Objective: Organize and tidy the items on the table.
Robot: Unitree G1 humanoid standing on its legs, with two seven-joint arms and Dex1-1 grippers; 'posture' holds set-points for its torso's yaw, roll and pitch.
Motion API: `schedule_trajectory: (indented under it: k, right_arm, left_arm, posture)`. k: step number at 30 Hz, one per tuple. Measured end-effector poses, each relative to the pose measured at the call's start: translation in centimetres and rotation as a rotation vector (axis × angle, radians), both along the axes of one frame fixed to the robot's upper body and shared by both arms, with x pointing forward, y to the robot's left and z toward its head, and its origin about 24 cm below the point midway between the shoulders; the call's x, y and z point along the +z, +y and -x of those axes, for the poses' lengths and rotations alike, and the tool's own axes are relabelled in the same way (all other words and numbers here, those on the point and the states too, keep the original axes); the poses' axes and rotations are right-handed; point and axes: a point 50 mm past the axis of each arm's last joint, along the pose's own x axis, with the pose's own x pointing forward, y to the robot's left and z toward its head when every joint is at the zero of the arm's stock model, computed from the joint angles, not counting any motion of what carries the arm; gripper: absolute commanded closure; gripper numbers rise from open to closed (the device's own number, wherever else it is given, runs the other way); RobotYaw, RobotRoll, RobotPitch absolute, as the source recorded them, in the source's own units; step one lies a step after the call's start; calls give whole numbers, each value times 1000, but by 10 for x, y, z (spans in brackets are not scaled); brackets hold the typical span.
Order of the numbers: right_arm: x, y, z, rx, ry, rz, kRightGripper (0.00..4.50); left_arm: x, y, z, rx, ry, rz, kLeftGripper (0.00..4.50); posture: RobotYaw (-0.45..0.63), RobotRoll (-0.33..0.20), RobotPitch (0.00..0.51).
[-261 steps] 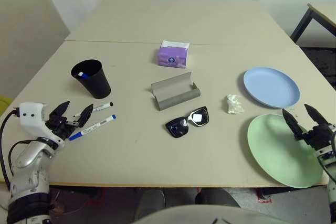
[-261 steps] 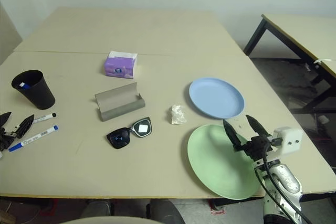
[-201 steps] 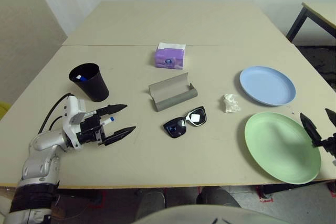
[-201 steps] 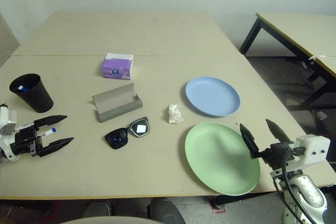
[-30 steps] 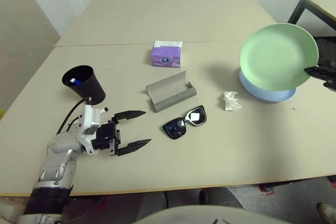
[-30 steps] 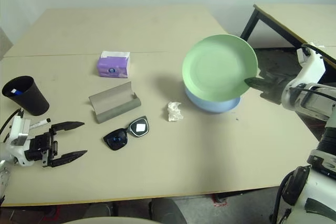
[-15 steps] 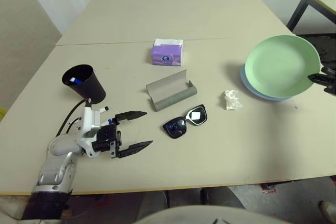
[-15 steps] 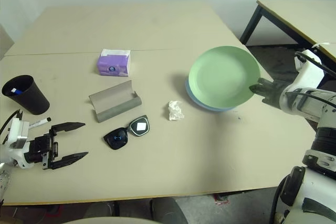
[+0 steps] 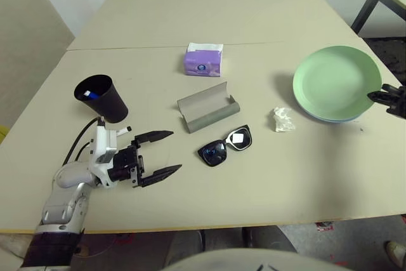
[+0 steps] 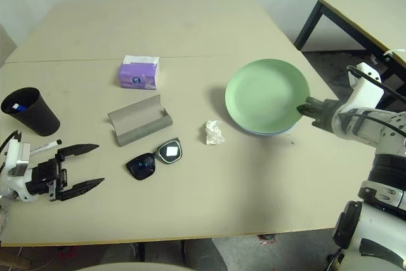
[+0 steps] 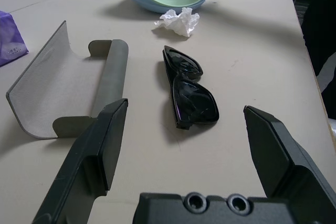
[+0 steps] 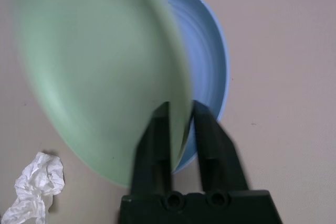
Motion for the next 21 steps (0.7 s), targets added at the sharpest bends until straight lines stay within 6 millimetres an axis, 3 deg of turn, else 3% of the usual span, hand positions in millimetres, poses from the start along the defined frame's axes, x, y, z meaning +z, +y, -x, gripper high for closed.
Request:
schedule_trajectory:
  k: [6,8,12,18,21]
  right_arm:
    - [0,0,0,10,-4,-4,542]
    - [1,0,1,13,-3,-3,36]
    - [4,-2,9,29,6,20,36]
    - [23,-10,56,118,-8,140,36]
    - [33,-1,81,218,-43,199,36]
  left_arm:
    - [-3,1,-1,7,13,-4,0]
    - [-4,1,-2,6,12,-4,0]
    - [-3,1,-5,7,7,-4,0]
    - [-1,5,-10,24,2,-3,0]
    - [2,9,-13,30,-6,-5,0]
  posture:
    - [-102,0,106]
    - [-102,0,106]
    - [-110,0,105]
    - [-132,0,108]
    - [-153,0,110]
